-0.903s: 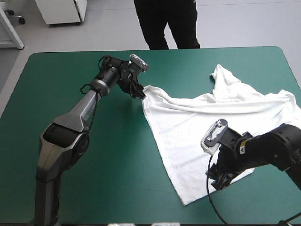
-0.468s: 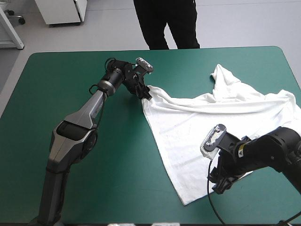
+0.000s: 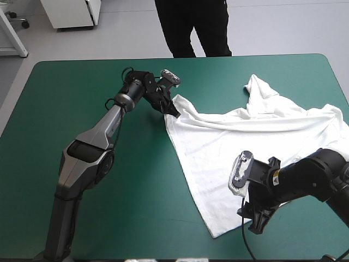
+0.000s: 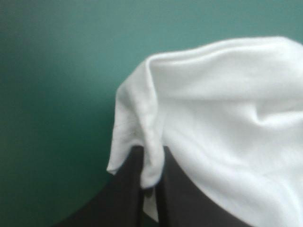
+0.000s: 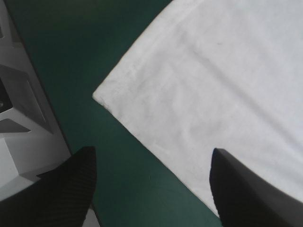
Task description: Fold the cloth
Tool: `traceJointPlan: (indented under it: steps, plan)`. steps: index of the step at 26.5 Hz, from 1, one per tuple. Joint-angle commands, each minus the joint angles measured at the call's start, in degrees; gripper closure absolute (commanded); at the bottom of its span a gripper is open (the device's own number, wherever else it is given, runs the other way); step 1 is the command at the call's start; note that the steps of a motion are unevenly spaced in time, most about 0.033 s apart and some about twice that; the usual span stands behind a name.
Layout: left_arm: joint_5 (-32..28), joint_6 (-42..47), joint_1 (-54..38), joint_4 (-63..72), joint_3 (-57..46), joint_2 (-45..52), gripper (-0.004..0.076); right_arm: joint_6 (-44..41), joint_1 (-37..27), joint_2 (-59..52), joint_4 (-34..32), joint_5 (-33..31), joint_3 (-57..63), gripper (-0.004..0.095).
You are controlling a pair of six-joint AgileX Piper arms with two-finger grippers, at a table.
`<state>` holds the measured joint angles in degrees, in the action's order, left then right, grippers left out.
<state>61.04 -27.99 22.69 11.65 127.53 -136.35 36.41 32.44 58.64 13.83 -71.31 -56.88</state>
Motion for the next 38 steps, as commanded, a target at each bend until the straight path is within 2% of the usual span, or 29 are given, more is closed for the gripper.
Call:
traceJointPlan:
  steps: [1, 11, 14, 21, 25, 28, 29, 32, 33, 34, 38]
  plan:
    - [-0.44, -0.14, 0.06, -0.06, 0.98, 2.14, 0.0733, 2.03, 3.43, 0.62, 0.73, 1.37, -1.10, 0.0277]
    - [1.66, 0.12, 0.06, 1.14, 0.98, 2.39, 0.0733, -0.72, 24.37, 9.75, -7.00, 11.05, 5.11, 0.0278]
    - [1.66, 0.12, 0.06, 1.26, 0.98, 2.48, 0.0733, -1.56, 28.09, 11.80, -9.25, 14.43, 7.68, 0.0277]
    - [1.67, 0.12, 0.06, 1.52, 1.07, 2.74, 0.0733, -3.94, 27.98, 16.22, -13.83, 21.13, 11.20, 0.0278]
    - [1.67, 0.12, 0.06, 1.88, 1.07, 2.74, 0.0733, -4.04, 26.81, 20.72, -13.24, 25.34, 12.67, 0.0297]
    - [1.57, 0.12, 0.06, 1.88, 1.07, 2.74, 0.0733, -4.04, 26.81, 23.93, -13.24, 26.00, 12.67, 0.0403]
    - [1.57, 0.12, 0.06, 1.88, 1.07, 2.74, 0.0733, -4.27, 26.81, 25.56, -12.58, 26.81, 12.67, 0.0518]
    - [1.57, 0.12, 0.06, 1.96, 1.07, 2.74, 0.0733, -4.27, 26.81, 26.99, -11.52, 27.90, 12.67, 0.0716]
    - [1.57, 0.12, 0.06, 1.96, 1.07, 2.74, 0.0733, -4.56, 26.81, 27.40, -10.84, 28.95, 12.78, 0.0858]
    - [1.57, 0.12, 0.06, 2.12, 1.07, 2.74, 0.0733, -5.13, 26.81, 27.43, -10.84, 29.25, 12.78, 0.0923]
    - [2.33, 0.78, 0.06, 2.19, 1.07, 3.47, 0.0733, -10.41, 26.81, 28.35, -10.96, 32.73, 12.62, 0.0925]
